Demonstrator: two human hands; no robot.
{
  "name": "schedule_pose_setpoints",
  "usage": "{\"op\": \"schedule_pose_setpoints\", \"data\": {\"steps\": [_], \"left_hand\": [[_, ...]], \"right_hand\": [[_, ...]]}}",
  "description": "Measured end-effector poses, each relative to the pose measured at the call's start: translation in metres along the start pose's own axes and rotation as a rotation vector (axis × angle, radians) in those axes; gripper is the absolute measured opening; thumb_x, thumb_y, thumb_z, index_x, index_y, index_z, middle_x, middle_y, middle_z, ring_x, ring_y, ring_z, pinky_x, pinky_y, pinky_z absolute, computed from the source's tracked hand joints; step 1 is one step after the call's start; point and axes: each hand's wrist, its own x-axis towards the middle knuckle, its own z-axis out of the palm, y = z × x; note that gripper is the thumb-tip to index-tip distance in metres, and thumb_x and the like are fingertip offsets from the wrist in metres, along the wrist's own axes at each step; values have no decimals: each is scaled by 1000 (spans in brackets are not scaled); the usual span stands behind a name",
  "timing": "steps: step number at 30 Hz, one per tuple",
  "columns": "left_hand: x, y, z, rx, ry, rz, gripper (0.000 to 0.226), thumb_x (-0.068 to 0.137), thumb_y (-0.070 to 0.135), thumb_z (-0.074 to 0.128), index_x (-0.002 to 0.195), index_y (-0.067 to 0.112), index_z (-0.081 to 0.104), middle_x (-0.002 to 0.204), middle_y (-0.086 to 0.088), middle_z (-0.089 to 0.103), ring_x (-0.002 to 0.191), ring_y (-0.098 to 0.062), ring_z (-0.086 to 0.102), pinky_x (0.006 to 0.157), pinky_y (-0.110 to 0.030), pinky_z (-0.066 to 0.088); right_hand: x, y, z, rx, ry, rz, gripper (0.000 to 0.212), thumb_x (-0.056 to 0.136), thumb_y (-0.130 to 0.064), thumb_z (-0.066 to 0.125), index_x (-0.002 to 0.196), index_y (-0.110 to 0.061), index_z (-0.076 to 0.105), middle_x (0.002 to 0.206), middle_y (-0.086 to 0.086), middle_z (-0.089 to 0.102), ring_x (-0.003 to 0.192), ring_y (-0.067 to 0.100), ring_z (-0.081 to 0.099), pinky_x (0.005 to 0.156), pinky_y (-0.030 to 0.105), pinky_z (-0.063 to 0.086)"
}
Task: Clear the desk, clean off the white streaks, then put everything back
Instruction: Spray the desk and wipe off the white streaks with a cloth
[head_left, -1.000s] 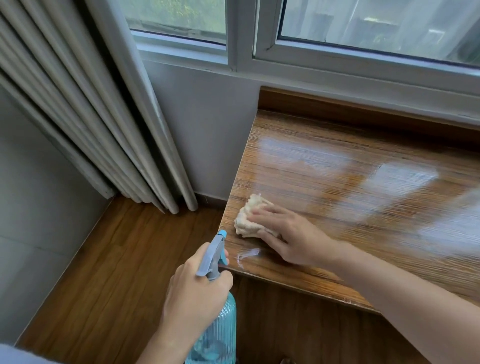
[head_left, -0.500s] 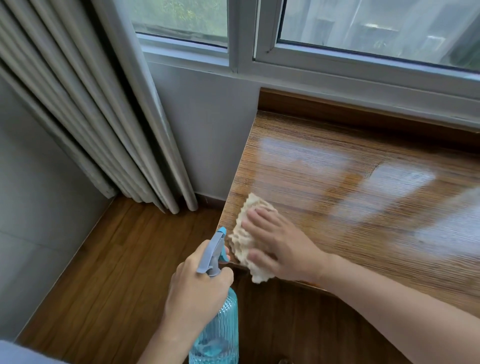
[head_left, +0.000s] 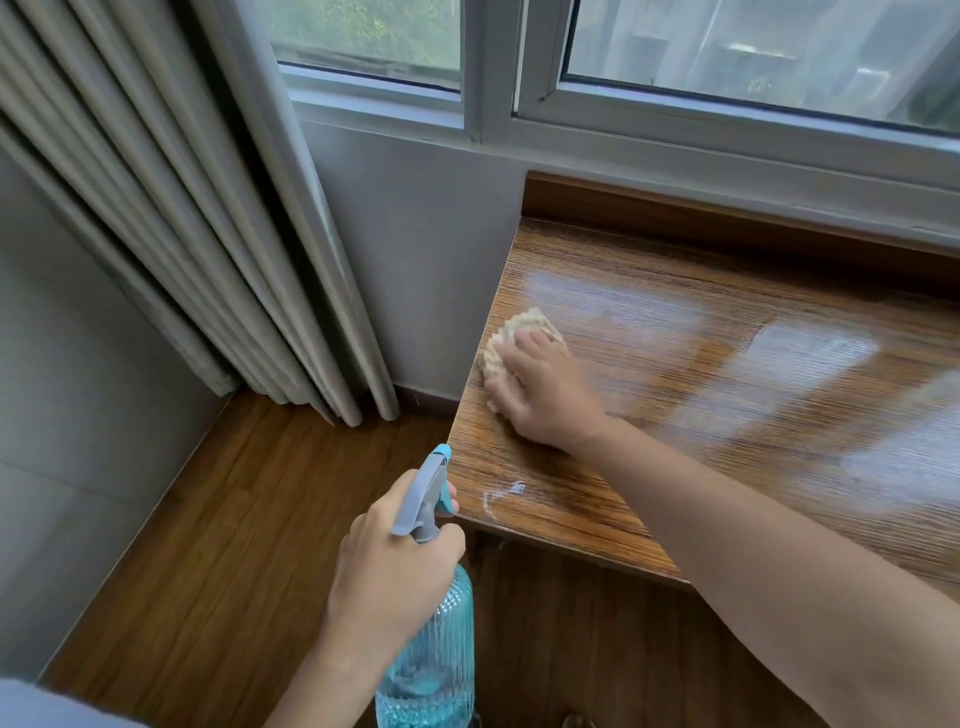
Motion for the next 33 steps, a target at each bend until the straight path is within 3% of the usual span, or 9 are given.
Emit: {"op": "schedule_pose_setpoints", "data": {"steps": [3,6,9,12,15,18,23,27,33], "left_hand": [[1,-6,0,-7,18,-9,20,87,3,62,97,20,62,58,6,45,47,-7,47,43,-18,35],[2,-12,2,6,32,-27,18,85,7,62,95,22,61,62,1,48,47,-13,41,47,-26,37],[-1,-13,1,12,41,-22,20,87,10,63,97,28,61,69,-4,56,50,-14,47,49,-27,40],[-4,-14,-1,15,62,-11,24,90,10,63,97,33,60,67,-1,54,50,-14,49,49,-27,41],[-6,-16,-1,3,79,-29,23,92,12,62,100,33,58,70,-4,56,54,-17,55,50,-29,45],[-10,-17,-1,-17,91,-39,27,91,12,62,96,37,56,69,-4,54,56,-17,54,52,-32,44],[-18,-20,0,-15,95,-47,24,91,12,63,97,35,58,69,-1,54,59,-17,54,54,-30,41],[-22,-22,2,-27,108,-49,23,93,13,63,102,33,58,72,-1,55,60,-19,56,54,-27,41],[-22,-22,5,-41,118,-53,21,91,11,63,103,29,61,71,-2,53,56,-17,49,52,-28,39]], "right_hand": [[-71,-15,-6,145,-95,-118,45,99,-38,55,141,-23,59,146,-2,57,144,18,41,123,37,27],[-132,-27,-7,195,-183,-240,44,102,-33,55,145,-25,56,154,-6,49,151,8,32,125,29,22],[-136,-26,-17,196,-226,-290,39,103,-28,58,142,-26,59,144,-9,59,139,5,47,116,30,39],[-102,-19,-28,262,-79,-130,39,100,-22,60,139,-24,60,132,-7,66,120,11,61,98,35,54],[-84,-18,-19,181,-11,2,38,101,-19,59,139,-18,60,139,6,62,135,25,50,113,37,40],[-111,-36,-6,138,-43,-173,37,98,-16,61,135,-14,62,136,7,63,135,24,50,121,26,24],[-155,-44,-12,207,-249,-453,34,104,-22,56,137,-20,62,143,-3,62,139,11,50,118,32,39],[-126,-33,-30,317,-24,-233,37,101,-18,61,138,-19,63,134,-3,67,125,12,62,100,31,55],[-107,-44,-8,123,-65,-175,37,99,-16,58,135,-13,61,133,7,64,131,28,50,115,33,31]]}}
